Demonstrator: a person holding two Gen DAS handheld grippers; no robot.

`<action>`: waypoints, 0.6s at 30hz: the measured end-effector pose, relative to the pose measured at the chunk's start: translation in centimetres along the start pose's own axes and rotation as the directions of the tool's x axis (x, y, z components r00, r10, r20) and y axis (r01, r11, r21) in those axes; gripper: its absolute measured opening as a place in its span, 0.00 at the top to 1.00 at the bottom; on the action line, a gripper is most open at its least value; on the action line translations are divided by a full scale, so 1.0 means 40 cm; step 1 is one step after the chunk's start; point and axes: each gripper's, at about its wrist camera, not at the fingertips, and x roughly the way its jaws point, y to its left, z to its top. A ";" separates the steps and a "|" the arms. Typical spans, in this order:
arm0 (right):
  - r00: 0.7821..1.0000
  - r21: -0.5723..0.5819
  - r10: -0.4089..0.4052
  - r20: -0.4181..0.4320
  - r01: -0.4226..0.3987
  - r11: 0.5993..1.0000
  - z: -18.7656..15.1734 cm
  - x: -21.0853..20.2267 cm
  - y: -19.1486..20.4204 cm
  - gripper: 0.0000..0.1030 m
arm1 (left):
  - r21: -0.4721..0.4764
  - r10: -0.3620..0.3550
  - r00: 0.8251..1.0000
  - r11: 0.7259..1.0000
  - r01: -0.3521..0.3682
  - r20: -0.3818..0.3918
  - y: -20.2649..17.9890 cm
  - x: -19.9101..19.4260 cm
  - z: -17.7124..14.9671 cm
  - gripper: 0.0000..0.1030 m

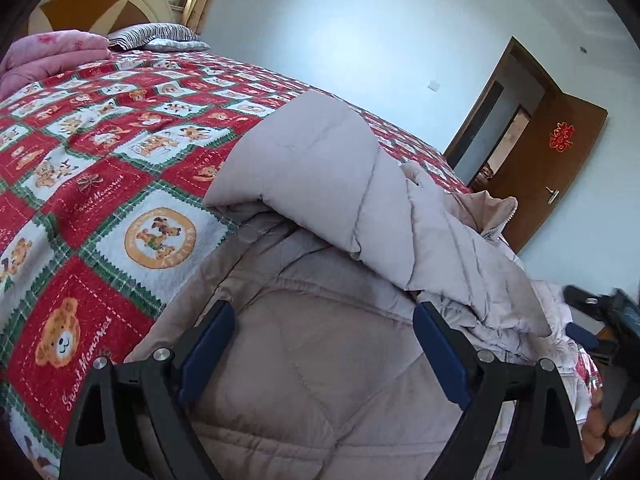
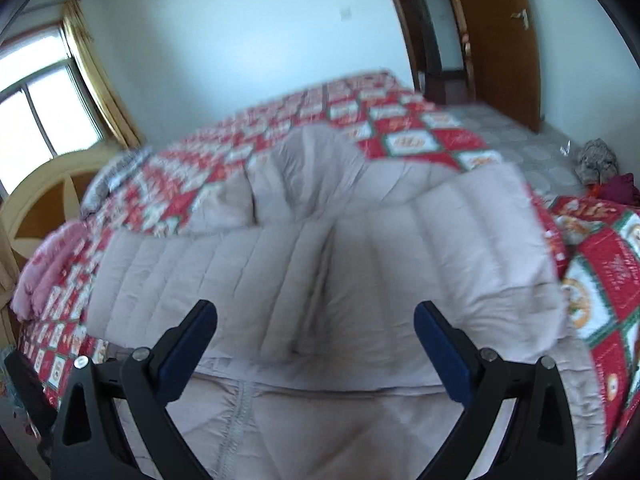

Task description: Fold large clothes

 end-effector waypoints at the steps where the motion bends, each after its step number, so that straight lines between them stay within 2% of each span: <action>1: 1.000 -0.010 -0.010 -0.027 0.010 1.000 -0.002 0.027 0.012 0.02 | -0.008 -0.004 1.000 1.000 0.004 0.007 0.006 -0.005 0.001 0.11; 3: 0.996 -0.033 -0.014 -0.085 0.012 0.999 -0.011 0.090 0.037 0.04 | -0.035 -0.015 0.999 0.999 0.016 0.030 0.022 -0.018 0.000 0.11; 5: 0.997 -0.073 -0.029 -0.075 0.023 0.997 -0.023 0.106 0.057 0.15 | -0.061 -0.017 0.999 0.998 0.020 0.051 0.040 -0.025 -0.001 0.11; 6: 0.998 -0.094 -0.034 -0.060 0.028 0.995 -0.023 0.103 0.067 0.34 | -0.074 -0.016 0.998 0.997 0.021 0.062 0.046 -0.031 -0.002 0.11; 7: 0.998 -0.102 -0.028 -0.057 0.022 0.995 -0.021 0.101 0.071 0.63 | -0.082 -0.016 0.998 0.996 0.022 0.068 0.051 -0.031 -0.001 0.11; 9: 0.999 -0.116 -0.031 -0.036 0.027 0.993 -0.004 0.076 0.079 0.82 | -0.098 -0.019 0.997 0.995 0.026 0.078 0.059 -0.033 -0.001 0.11; 10: 1.000 -0.123 -0.029 -0.007 0.028 0.992 0.003 0.059 0.080 0.85 | -0.102 -0.019 0.997 0.994 0.027 0.081 0.061 -0.034 -0.001 0.11; 13: 0.997 -0.131 -0.040 0.067 0.049 0.990 0.033 -0.005 0.059 0.86 | -0.106 -0.019 0.996 0.994 0.028 0.083 0.064 -0.032 0.002 0.11; 18: 0.992 -0.067 -0.094 0.086 0.100 0.993 0.046 -0.037 -0.028 0.87 | -0.101 -0.013 0.997 0.995 0.021 0.079 0.066 -0.028 0.004 0.11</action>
